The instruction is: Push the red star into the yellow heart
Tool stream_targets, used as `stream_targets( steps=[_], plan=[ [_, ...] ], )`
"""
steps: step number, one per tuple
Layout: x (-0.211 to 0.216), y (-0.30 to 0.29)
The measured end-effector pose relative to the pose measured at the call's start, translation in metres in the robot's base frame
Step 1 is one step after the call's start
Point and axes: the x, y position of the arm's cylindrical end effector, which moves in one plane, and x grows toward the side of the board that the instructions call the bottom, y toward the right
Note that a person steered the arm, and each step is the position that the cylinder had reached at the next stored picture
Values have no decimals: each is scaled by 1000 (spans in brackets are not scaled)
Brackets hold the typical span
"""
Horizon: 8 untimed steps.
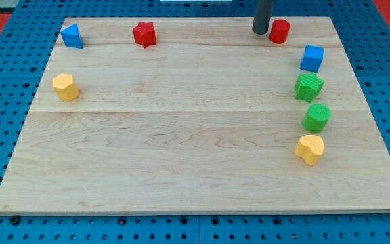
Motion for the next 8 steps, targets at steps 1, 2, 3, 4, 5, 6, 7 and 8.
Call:
stream_targets(
  steps=[1, 2, 3, 4, 5, 6, 7, 8],
  plan=[
    [1, 45],
    [1, 1],
    [49, -107],
    [84, -225],
    [54, -327],
    [19, -325],
    [13, -268],
    [0, -244]
  ],
)
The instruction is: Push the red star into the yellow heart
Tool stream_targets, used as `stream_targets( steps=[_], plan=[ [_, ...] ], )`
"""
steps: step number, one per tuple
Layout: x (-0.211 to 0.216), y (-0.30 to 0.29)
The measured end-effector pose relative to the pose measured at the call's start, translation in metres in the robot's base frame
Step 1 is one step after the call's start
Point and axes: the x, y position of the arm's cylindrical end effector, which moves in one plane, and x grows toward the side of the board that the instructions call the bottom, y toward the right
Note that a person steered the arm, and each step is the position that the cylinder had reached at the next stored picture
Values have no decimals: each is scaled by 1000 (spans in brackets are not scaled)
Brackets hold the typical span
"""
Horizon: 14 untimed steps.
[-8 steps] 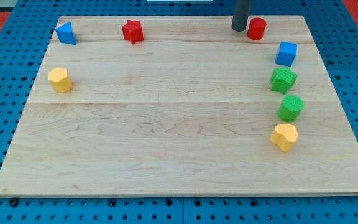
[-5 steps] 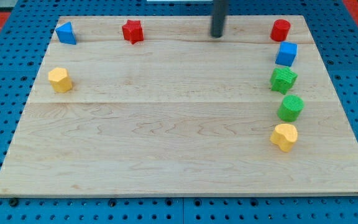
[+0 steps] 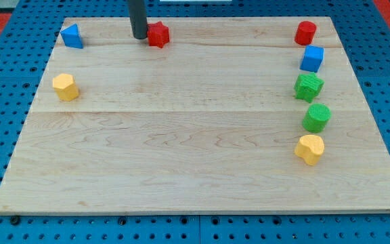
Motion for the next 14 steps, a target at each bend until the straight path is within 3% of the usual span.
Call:
stream_targets(
  steps=[1, 2, 4, 6, 7, 8, 9, 11, 12, 14],
  plan=[
    [-22, 24],
    [39, 94],
    [125, 90],
    [291, 148],
    [242, 141],
    [288, 79],
    [333, 89],
    [360, 199],
    [344, 141],
    [338, 240]
  ],
)
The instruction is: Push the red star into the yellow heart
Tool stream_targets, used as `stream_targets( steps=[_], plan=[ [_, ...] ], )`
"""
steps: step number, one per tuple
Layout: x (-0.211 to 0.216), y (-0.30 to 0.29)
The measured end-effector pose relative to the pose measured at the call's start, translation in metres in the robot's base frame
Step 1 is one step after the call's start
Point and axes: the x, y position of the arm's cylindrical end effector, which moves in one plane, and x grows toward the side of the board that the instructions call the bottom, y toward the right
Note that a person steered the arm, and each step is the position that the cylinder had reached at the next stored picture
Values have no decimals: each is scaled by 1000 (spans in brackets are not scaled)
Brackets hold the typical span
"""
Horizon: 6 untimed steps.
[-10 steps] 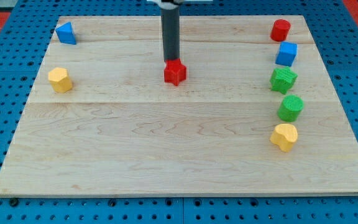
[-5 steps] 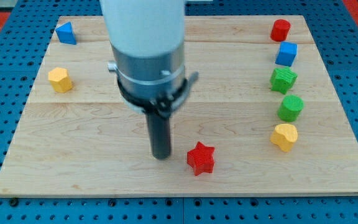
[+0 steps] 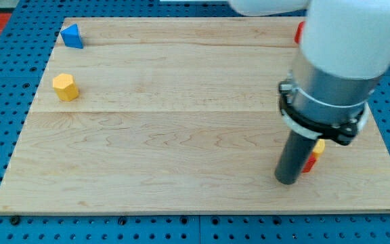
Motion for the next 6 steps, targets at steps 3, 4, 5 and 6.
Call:
stream_targets(
  steps=[3, 4, 5, 6],
  plan=[
    [-28, -11],
    [-5, 3],
    [6, 18],
    [14, 37]
  ],
)
